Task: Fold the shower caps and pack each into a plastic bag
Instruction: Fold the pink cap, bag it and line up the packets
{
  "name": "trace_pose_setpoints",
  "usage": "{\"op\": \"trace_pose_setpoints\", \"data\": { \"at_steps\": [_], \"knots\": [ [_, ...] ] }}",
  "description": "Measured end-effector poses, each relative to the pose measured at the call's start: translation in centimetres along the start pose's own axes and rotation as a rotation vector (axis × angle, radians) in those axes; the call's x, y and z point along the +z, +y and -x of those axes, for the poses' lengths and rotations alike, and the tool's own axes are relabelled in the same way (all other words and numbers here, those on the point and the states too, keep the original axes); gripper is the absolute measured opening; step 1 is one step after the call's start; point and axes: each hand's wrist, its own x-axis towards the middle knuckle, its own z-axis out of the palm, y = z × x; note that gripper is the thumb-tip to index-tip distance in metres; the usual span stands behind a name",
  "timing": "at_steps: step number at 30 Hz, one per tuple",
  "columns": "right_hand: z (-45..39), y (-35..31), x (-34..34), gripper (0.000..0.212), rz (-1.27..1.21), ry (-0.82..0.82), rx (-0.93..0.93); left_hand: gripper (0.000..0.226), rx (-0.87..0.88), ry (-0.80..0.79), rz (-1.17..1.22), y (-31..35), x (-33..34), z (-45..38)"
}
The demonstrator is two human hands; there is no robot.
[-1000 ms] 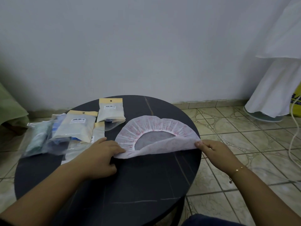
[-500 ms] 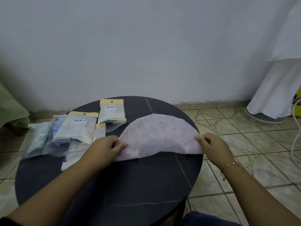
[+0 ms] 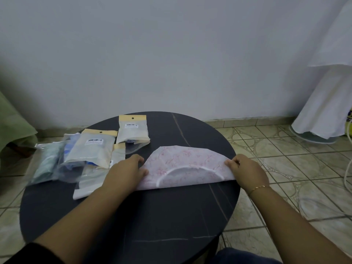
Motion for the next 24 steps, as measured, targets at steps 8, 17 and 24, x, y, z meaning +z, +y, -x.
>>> {"op": "trace_pose_setpoints", "data": {
  "at_steps": [8,17,24],
  "knots": [
    [1.1,-3.1,-0.8,0.027,0.056,0.402,-0.165,0.034,0.411,0.48,-0.162,2.2,-0.6,1.2],
    [1.2,-7.6,3.2,0.039,0.275,0.036,-0.426,0.044,0.672,-0.023,-0.164,5.8,4.3,-0.8],
    [0.9,-6.9,4.8,0.054,0.38,-0.228,-0.338,0.053,0.422,-0.188,-0.277,4.8,5.2,-1.7]
  ]
}}
